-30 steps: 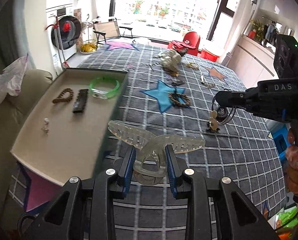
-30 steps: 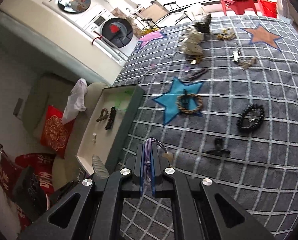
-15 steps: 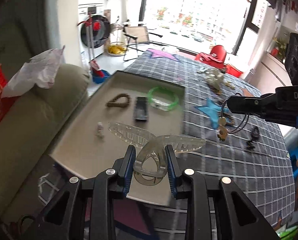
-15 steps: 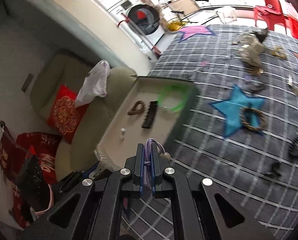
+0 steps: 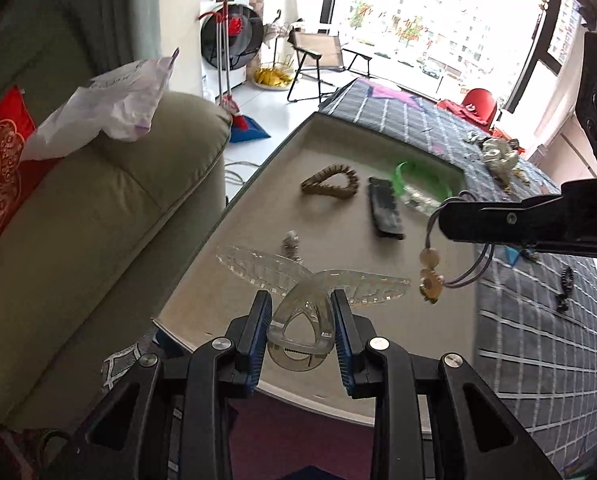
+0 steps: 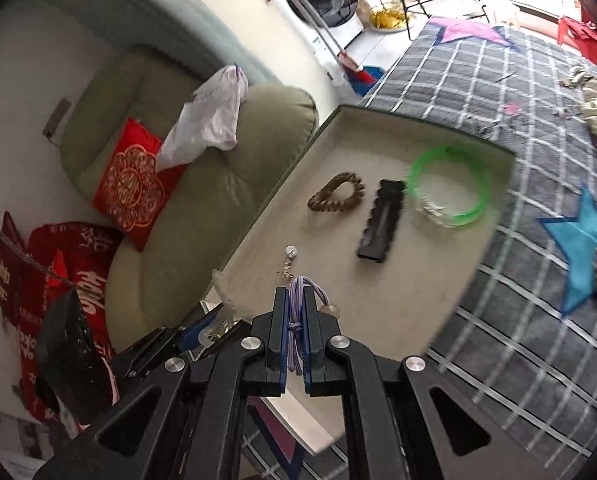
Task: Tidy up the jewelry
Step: 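Lift the claw clip and purple hair tie and carry both over the tray, then open both tools to drop the claw clip and hair tie into the tray, then withdraw both open tools from the tray back over the tablecloth, then grasp the small black claw clip with the left tool while the right tool grasps the black coiled hair tie, then lift the black claw clip and coiled hair tie and carry both over the tray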
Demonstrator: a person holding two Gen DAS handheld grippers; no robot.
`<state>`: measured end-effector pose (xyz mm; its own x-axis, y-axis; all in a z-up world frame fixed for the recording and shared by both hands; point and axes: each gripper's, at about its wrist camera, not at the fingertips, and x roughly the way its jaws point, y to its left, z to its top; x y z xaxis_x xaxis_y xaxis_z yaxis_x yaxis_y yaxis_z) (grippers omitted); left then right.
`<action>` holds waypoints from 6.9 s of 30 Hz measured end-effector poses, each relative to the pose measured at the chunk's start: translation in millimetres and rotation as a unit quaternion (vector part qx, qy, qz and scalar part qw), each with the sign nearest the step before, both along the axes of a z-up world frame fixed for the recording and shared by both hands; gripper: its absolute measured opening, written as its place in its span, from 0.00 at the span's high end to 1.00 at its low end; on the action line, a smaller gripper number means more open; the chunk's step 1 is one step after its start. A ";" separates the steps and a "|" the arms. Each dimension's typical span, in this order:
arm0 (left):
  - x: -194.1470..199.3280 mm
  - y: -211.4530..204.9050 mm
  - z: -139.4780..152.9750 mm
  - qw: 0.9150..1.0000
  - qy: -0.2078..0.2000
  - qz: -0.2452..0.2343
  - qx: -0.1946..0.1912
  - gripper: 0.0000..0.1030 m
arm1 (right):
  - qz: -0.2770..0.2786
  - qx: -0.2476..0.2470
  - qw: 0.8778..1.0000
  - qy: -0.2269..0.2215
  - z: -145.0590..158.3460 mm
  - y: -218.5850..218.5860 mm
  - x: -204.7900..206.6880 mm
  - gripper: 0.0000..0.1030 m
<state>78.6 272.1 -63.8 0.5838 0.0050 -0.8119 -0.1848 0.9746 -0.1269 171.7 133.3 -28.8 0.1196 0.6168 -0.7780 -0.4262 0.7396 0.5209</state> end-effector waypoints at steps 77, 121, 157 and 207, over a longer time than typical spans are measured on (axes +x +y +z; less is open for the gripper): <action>-18.4 -208.0 44.1 0.986 -0.020 -0.157 0.059 0.00 | -0.252 -0.120 0.960 -0.034 -12.3 -312.9 -48.9 0.00; 66.7 -362.8 -26.7 0.950 0.025 -0.309 0.030 0.35 | -0.208 -0.207 0.953 -0.079 -53.5 -349.9 30.0 0.50; 0.4 -272.7 28.4 0.973 -0.010 -0.231 0.001 0.63 | -0.216 -0.093 0.969 -0.079 -5.4 -325.3 -39.9 0.90; 21.6 -46.6 -17.1 0.999 0.027 -0.031 0.003 0.63 | -0.016 -0.157 0.983 -0.098 -33.7 -16.5 20.1 0.90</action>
<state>100.2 225.5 -80.8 0.5392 -0.0246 -0.8418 -0.1312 0.9849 -0.1129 191.8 116.8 -62.4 0.3009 0.3435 -0.8896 -0.4695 0.8654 0.1753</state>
